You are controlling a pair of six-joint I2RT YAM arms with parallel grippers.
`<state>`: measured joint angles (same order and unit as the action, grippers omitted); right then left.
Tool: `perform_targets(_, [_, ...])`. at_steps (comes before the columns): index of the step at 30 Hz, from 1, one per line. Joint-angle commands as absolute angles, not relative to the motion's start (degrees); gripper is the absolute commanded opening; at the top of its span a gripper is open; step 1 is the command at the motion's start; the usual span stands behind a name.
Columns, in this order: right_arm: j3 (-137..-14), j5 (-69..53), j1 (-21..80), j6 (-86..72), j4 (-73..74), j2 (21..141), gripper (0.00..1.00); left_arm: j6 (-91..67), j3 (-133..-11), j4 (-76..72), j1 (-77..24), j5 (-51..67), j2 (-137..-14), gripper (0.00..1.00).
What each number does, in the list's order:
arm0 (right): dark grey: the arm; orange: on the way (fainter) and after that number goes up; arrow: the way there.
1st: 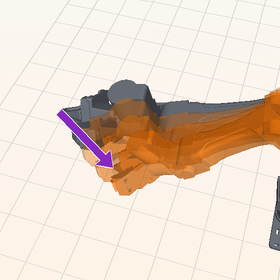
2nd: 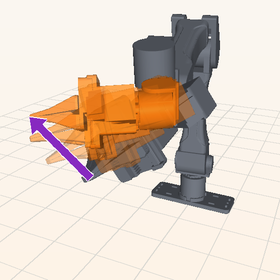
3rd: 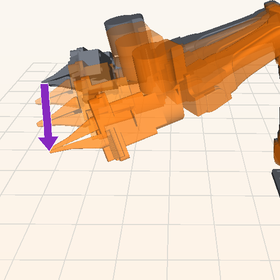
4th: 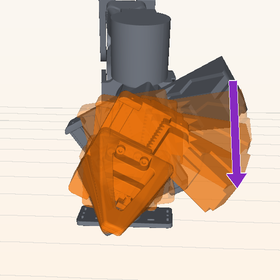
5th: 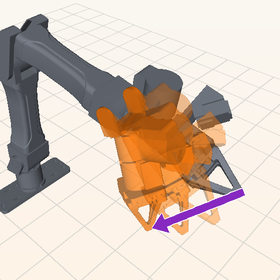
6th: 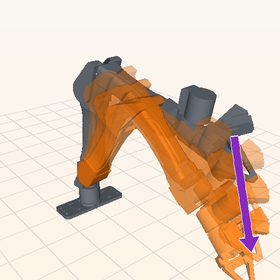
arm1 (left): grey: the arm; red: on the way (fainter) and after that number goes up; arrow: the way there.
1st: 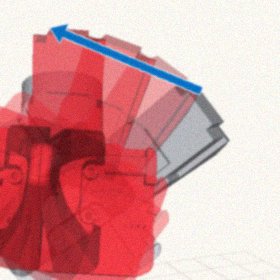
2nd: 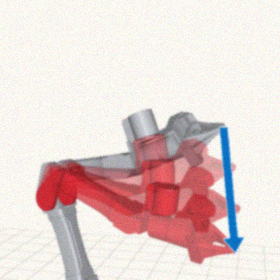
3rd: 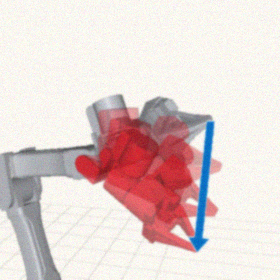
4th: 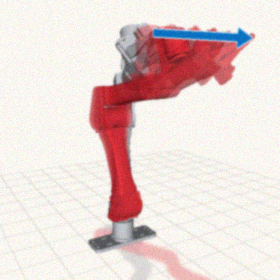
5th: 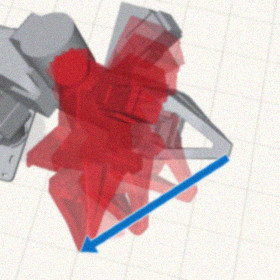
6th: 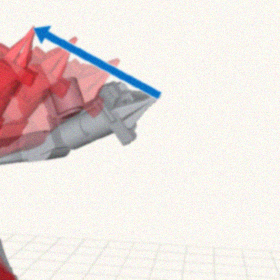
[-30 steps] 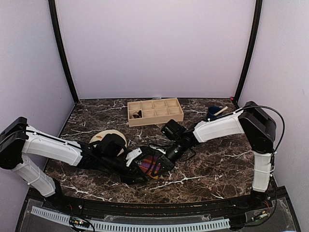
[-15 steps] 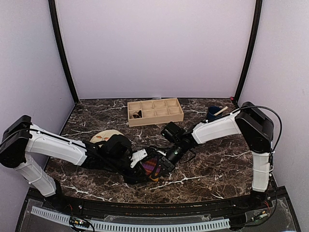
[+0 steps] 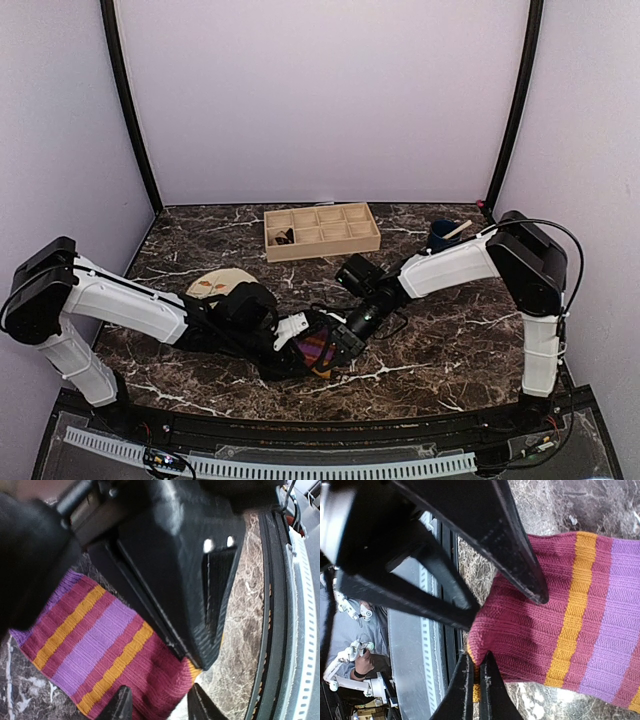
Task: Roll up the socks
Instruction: Roll the sock at the center of the board.
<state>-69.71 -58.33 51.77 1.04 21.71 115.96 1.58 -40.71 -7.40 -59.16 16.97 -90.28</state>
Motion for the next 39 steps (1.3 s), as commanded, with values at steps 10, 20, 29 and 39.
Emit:
perform_targets(10, [-68.6,-59.6,50.9,2.5,22.9,116.6,0.0,4.1,-42.4,-7.6,-59.5,18.7,-93.1,0.24])
perform_targets(20, [-68.6,-54.6,50.3,3.1,24.4,117.5,0.0,4.6,-45.6,-2.4,-59.5,24.7,-95.4,0.16])
perform_targets(29, [-68.2,-52.8,49.5,3.3,24.7,117.1,0.0,4.3,-46.7,-0.6,-59.5,26.3,-97.5,0.09])
perform_targets(39, [-69.4,-49.2,49.3,3.8,25.8,118.1,0.0,4.5,-48.3,0.5,-59.5,25.9,-99.9,0.06])
